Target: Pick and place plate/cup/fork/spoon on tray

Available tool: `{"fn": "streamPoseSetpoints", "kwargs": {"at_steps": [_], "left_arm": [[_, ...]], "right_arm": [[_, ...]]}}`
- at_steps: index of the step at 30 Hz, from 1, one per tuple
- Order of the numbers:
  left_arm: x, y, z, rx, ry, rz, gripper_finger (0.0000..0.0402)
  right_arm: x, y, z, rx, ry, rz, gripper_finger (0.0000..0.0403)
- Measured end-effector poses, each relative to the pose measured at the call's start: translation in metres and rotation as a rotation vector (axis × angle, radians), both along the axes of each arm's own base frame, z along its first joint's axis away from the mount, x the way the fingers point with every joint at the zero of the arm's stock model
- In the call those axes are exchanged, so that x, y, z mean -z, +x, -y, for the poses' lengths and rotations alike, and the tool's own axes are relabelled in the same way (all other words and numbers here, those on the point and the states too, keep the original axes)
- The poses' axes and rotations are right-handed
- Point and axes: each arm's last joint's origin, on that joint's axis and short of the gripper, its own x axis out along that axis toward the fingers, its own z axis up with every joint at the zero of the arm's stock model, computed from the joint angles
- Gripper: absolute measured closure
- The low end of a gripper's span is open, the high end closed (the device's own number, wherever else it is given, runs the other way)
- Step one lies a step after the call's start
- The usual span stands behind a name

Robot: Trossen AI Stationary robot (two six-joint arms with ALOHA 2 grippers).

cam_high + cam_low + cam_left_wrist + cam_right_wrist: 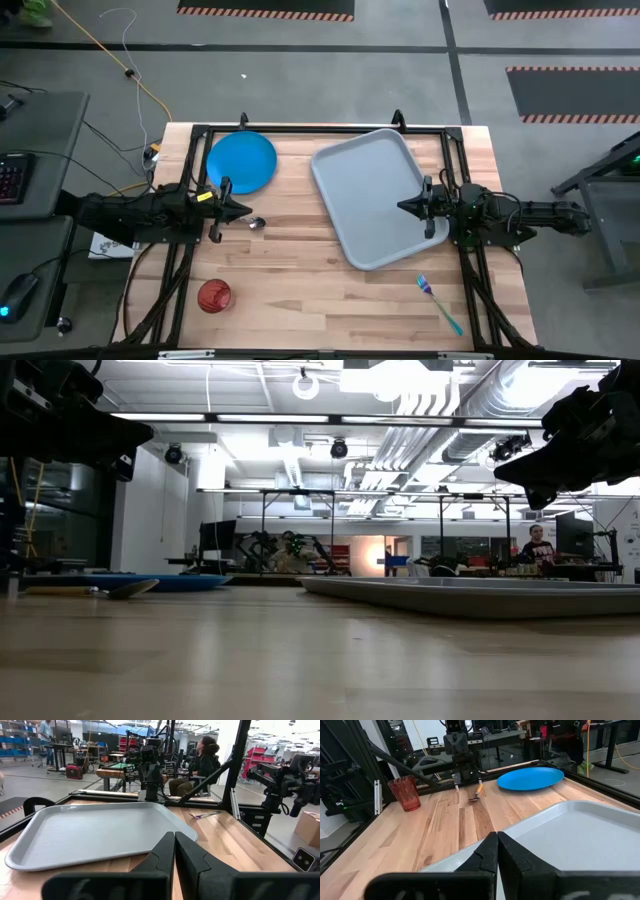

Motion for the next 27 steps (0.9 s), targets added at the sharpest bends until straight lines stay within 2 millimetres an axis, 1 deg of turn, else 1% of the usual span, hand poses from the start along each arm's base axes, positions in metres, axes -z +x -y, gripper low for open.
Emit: {"fn": "streamPoseSetpoints", "kwargs": {"at_steps": [11,14,16,19,22,25,27], "left_arm": [[0.0,0.0,0.0,0.0,0.001,0.003,0.0397],[-0.004,0.0,0.0,-0.009,-0.002,0.045,0.0395],[-0.009,0.0,-0.001,-0.044,-0.013,0.091,0.0389],[-0.019,0.001,-0.003,-0.093,0.001,0.113,0.0365],[-0.035,0.004,-0.004,-0.154,0.032,0.076,0.0323],[-0.049,0.014,-0.005,-0.173,0.064,-0.051,0.0271],[-0.058,0.024,-0.005,-0.173,0.087,-0.222,0.0236]], "right_arm": [[0.0,0.0,0.0,0.0,-0.002,-0.001,0.0402],[0.0,0.0,0.0,0.0,0.0,0.0,0.0402],[0.0,0.0,0.0,0.0,-0.002,0.0,0.0402],[0.0,0.0,0.0,0.0,0.0,0.0,0.0402],[0.0,0.0,0.0,0.0,-0.002,0.0,0.0402],[0.0,0.0,0.0,0.0,-0.002,0.0,0.0402],[0.0,0.0,0.0,0.0,-0.002,0.0,0.0402]]}}
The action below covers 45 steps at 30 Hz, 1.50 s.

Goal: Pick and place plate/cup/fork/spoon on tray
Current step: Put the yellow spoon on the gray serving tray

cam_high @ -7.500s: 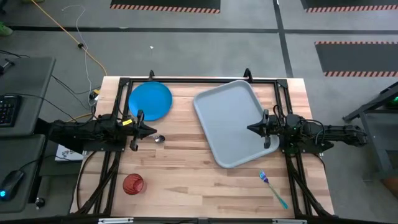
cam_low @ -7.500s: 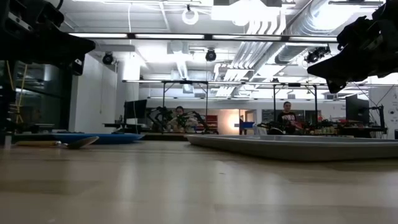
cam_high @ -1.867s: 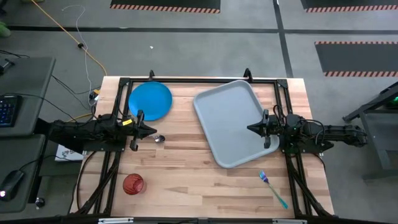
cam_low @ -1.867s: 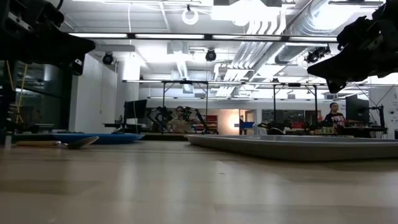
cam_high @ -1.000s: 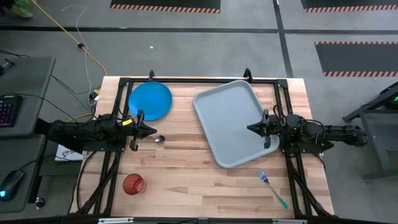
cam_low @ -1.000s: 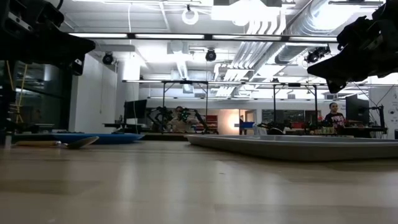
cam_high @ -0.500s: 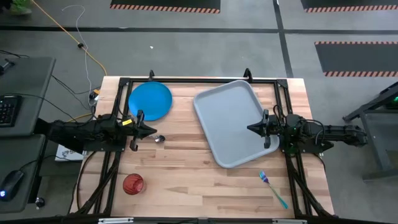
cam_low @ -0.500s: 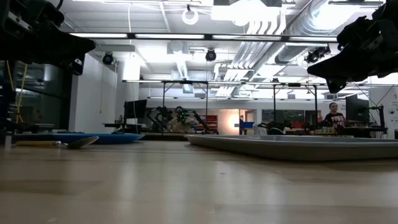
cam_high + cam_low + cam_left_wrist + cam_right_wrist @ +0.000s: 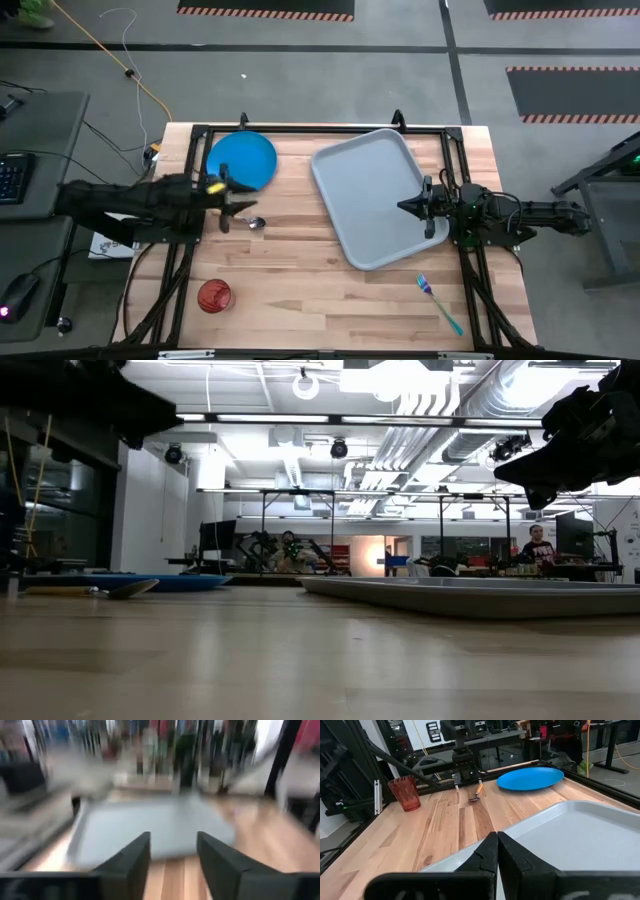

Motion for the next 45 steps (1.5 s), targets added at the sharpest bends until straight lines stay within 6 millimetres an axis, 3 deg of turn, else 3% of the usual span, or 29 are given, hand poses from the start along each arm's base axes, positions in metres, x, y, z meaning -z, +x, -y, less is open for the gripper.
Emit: {"fn": "streamPoseSetpoints", "kwargs": {"at_steps": [4,7,12,17,23,34,38,45], "left_arm": [[-0.017,0.015,0.0,-0.003,0.006,-0.464,0.0177],[-0.023,0.03,0.002,0.04,-0.037,-0.624,0.015],[0.002,0.052,0.007,0.189,-0.107,-0.798,0.0138],[0.022,0.073,-0.003,-0.058,-0.204,-0.856,0.0144],[0.039,0.072,-0.011,-0.078,-0.307,-1.062,0.0153],[0.054,0.089,-0.013,-0.094,-0.371,-1.044,0.0156],[0.054,0.092,-0.003,-0.143,-0.436,-1.02,0.0156],[0.055,0.089,0.022,-0.278,-0.351,-0.998,0.0156]], "right_arm": [[0.0,0.0,0.0,0.0,-0.001,0.0,0.0402],[0.0,0.0,0.0,0.0,0.001,0.0,0.0402],[0.0,0.0,0.0,0.001,0.001,-0.003,0.0402],[0.001,0.001,0.0,0.0,0.001,-0.011,0.0402],[0.001,0.001,0.0,0.001,0.0,-0.011,0.0402],[0.001,0.001,0.0,0.0,0.002,-0.011,0.0402],[0.001,0.001,0.0,0.0,0.0,-0.011,0.0402],[0.001,0.001,0.0,0.001,0.002,-0.01,0.0402]]}}
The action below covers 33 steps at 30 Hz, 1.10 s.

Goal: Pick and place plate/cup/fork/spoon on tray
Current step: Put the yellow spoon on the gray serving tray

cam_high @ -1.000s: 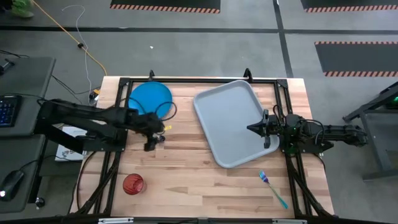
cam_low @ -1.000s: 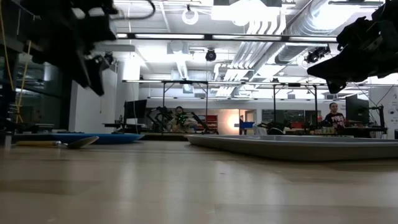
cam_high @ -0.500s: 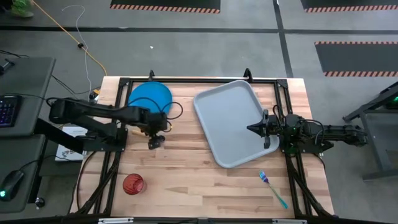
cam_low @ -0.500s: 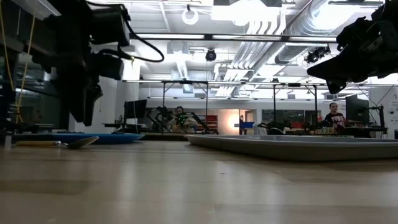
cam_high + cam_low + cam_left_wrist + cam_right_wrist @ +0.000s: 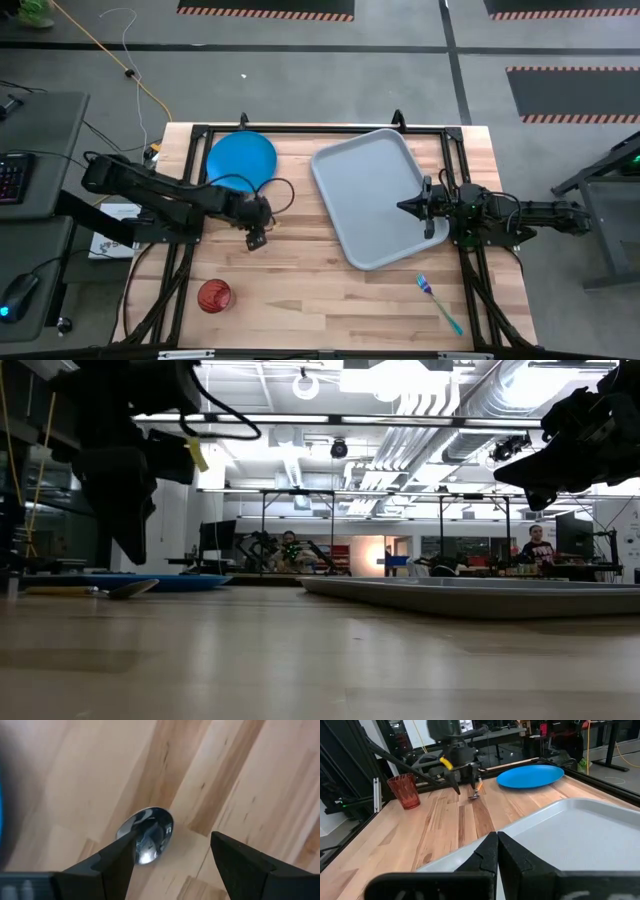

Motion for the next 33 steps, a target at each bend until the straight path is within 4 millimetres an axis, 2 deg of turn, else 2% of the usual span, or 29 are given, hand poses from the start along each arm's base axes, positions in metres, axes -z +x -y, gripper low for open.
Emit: {"fn": "streamPoseSetpoints", "kwargs": {"at_steps": [10,17,22,29,33], "left_arm": [[0.003,-0.003,0.02,-0.094,0.198,0.041,0.0156],[0.028,0.006,0.034,-0.06,0.218,-0.021,0.0156],[0.043,0.007,0.038,-0.1,0.276,-0.055,0.0156],[0.047,0.007,0.043,-0.12,0.372,-0.03,0.0158],[0.047,0.005,0.04,-0.136,0.421,-0.036,0.0187]], "right_arm": [[0.0,0.0,0.0,0.0,0.0,-0.001,0.0402],[0.0,0.0,0.0,0.0,-0.002,-0.002,0.0402],[0.0,0.0,0.0,0.0,-0.002,-0.002,0.0402],[0.0,0.0,0.0,0.0,0.0,-0.002,0.0402],[0.0,0.0,0.0,0.0,0.0,-0.002,0.0402]]}}
